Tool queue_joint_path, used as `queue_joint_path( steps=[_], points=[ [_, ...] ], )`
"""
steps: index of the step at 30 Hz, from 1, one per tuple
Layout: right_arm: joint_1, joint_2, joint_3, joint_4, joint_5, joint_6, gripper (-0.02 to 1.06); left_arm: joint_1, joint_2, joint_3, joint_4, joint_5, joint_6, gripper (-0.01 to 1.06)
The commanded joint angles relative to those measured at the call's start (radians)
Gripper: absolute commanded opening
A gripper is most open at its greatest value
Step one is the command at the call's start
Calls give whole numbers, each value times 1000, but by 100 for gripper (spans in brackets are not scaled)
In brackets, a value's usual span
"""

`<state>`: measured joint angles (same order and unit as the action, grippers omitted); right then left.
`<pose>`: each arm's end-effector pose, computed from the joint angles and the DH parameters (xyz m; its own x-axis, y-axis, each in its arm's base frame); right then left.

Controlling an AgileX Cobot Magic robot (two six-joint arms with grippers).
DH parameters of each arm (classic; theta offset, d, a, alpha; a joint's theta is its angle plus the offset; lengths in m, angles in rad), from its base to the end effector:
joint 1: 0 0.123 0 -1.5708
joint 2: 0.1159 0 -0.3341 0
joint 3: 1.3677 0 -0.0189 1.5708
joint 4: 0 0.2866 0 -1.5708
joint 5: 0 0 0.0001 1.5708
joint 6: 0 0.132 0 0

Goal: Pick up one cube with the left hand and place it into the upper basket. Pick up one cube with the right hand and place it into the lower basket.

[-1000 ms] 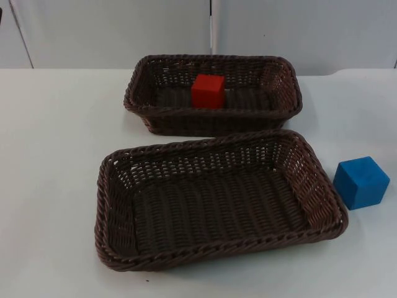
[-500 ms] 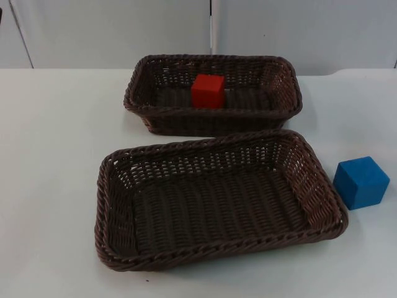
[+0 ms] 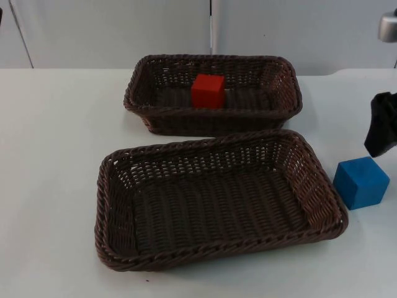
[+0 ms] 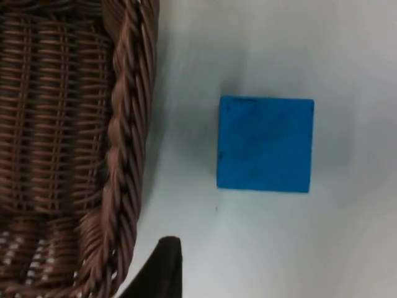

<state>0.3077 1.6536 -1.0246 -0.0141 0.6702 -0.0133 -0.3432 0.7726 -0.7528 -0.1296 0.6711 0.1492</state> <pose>0.3506 0.1102 0.1953 -0.8848 -0.3067 -0.3509 -0.3216 0.9467 -0.0168 0.1683 -0.0714 0.3461 -0.5119 0.2332 -0.8268 0.4227 0.9063 -0.0061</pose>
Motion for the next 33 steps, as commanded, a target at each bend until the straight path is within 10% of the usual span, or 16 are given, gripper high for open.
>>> queue_joint_path(
  steps=[1,33],
  points=[
    [5,17,-7,-10,-35,5,104,-5,-4,3,-8,1,-8,74],
    [5,377,-7,-27,-416,50,104,-5,-4,3,-8,0,-6,74]
  ],
)
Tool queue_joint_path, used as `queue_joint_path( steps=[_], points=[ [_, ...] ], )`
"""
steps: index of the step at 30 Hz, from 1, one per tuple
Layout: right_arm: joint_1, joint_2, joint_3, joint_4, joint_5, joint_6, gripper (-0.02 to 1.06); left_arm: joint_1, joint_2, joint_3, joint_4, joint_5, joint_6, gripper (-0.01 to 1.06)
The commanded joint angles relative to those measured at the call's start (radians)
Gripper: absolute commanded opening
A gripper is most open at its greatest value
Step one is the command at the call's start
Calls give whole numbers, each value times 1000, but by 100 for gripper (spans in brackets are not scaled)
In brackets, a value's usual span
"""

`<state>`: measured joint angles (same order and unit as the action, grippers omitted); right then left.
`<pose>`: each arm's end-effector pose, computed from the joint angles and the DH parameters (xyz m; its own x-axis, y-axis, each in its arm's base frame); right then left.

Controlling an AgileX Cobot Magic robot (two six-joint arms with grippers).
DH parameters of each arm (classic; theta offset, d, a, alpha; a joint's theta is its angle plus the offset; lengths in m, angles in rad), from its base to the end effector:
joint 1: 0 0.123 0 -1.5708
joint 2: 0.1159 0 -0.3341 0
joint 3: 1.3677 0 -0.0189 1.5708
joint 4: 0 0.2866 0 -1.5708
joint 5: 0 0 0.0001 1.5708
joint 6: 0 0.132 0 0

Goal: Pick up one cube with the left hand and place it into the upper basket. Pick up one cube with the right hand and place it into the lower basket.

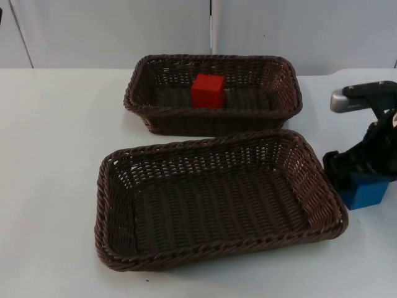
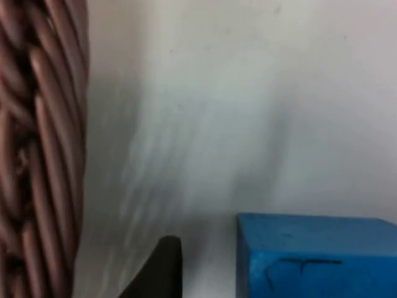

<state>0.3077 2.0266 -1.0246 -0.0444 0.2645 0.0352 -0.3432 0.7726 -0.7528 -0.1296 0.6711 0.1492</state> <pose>0.4016 0.1260 0.0664 -0.8785 -0.2872 -0.3817 -0.3054 0.9521 -0.0137 0.1683 -0.0714 0.3461 -0.5119 0.2332 -0.8268 0.4227 0.9063 -0.0061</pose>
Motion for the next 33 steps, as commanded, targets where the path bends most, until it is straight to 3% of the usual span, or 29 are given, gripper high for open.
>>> queue_joint_path(
  steps=[1,5,8,9,12,13,15,16,17,24,33],
  points=[
    [5,4,-7,3,-11,2,104,-5,-4,3,-8,0,-6,74],
    [5,3,-7,3,-11,2,102,-5,-4,3,-8,0,-6,74],
    [5,3,-7,3,-8,2,85,-5,-4,3,-8,0,-6,74],
    [5,3,-7,3,-8,2,85,-5,-4,3,-8,0,-6,74],
    [5,3,-7,3,6,18,51,-5,-4,3,-8,0,-6,74],
    [5,3,-7,3,13,26,31,-5,-4,3,-3,0,-6,74],
    [5,3,-7,3,19,28,24,-5,-4,3,-1,0,-6,74],
    [5,-6,-7,3,37,28,8,-5,-4,3,2,0,-6,74],
    [5,-17,-7,3,50,28,0,-5,-4,3,4,0,-6,74],
    [5,-151,-7,1,126,28,0,-5,-4,3,8,0,-6,74],
    [5,-462,-7,1,231,34,0,-5,-4,3,8,0,-6,74]
  ],
)
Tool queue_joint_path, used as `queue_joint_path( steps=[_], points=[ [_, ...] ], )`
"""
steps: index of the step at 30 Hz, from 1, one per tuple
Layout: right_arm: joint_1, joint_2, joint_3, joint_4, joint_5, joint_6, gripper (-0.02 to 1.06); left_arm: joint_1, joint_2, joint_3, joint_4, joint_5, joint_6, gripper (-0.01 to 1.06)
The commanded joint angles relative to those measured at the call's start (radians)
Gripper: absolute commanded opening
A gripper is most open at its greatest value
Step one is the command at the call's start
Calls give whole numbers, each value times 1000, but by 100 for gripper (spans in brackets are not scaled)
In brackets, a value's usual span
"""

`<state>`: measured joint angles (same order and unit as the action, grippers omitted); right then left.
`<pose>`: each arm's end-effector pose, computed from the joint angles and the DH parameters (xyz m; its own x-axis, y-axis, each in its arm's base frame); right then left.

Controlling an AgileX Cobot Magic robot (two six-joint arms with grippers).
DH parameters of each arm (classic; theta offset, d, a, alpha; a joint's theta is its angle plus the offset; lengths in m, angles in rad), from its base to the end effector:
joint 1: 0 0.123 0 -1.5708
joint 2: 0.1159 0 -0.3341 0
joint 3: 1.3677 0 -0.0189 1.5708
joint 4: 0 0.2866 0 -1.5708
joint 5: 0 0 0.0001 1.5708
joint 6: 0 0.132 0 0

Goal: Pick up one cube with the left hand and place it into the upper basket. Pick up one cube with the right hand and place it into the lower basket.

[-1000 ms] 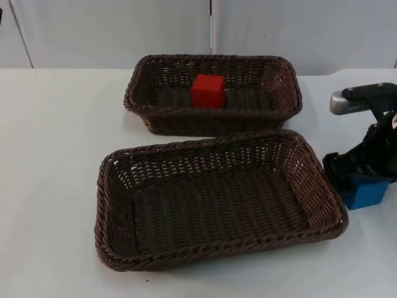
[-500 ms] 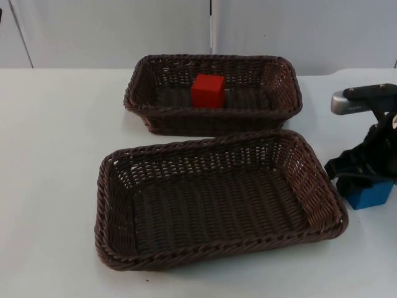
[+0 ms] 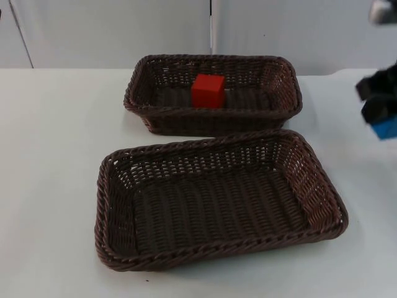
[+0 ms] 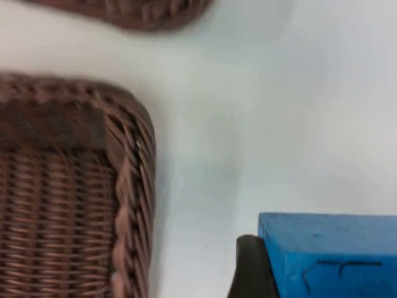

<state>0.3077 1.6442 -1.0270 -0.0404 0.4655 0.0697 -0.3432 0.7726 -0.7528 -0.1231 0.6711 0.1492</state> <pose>0.3738 0.1163 0.2118 -0.8089 -0.2218 -0.5446 -0.2664 0.9639 0.0031 0.1685 -0.0709 0.3461 -0.5102 0.2380 -0.8265 0.4223 0.9065 0.0003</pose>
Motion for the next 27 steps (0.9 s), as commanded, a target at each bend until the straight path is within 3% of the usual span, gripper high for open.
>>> queue_joint_path(
  steps=[1,11,27],
  points=[
    [5,-79,-4,-3,30,0,0,-5,-4,3,1,0,-6,74],
    [5,-269,-4,-7,62,-7,0,-5,-4,3,8,0,-6,74],
    [5,-282,-4,-9,62,-10,0,-5,-4,3,11,0,-6,74]
  ],
)
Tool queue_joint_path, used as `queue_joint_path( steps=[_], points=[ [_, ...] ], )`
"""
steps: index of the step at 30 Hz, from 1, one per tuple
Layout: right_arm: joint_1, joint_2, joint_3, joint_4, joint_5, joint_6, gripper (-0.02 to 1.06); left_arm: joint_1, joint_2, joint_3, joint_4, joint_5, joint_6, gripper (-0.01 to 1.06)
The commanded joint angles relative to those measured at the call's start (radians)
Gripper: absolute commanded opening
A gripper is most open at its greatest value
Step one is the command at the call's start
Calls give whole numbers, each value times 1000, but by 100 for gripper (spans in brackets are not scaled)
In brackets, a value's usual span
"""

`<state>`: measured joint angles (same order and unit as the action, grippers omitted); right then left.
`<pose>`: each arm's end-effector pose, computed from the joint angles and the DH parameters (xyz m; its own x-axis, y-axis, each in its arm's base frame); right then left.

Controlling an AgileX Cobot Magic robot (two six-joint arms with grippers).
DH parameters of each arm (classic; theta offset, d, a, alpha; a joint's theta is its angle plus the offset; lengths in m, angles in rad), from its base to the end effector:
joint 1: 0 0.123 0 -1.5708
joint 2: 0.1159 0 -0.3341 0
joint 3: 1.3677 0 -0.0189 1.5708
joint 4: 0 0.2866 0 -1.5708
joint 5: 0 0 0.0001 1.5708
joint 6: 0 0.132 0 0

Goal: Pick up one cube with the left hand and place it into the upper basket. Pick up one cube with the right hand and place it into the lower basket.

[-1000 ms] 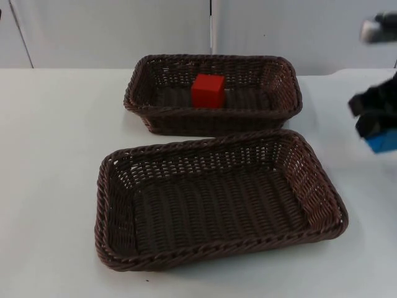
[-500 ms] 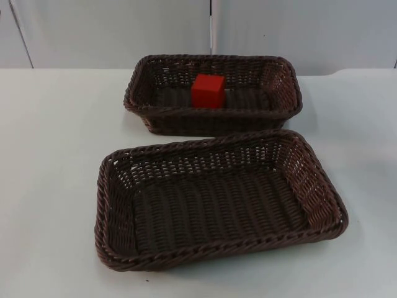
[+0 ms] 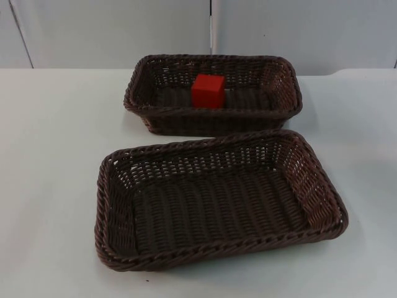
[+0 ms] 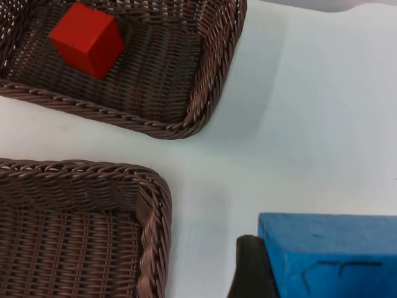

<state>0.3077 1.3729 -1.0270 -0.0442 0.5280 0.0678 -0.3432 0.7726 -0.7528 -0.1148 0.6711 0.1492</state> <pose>0.3323 0.1025 0.3075 -0.6827 -0.1859 -0.7066 -0.2677 0.9635 0.0052 0.1688 -0.0703 0.3460 -0.5081 0.2442 -0.8260 0.4218 0.9067 0.0086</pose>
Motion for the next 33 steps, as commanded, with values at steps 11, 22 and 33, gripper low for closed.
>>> queue_joint_path(
  steps=[11,22,33],
  points=[
    [7,-11,-4,-5,-1,-9,0,-5,-4,3,2,0,-6,74],
    [82,-11,-4,3,7,-52,0,-5,-4,3,2,0,-6,74],
    [241,-11,-4,3,3,-54,0,-5,-4,3,2,0,-6,74]
  ],
)
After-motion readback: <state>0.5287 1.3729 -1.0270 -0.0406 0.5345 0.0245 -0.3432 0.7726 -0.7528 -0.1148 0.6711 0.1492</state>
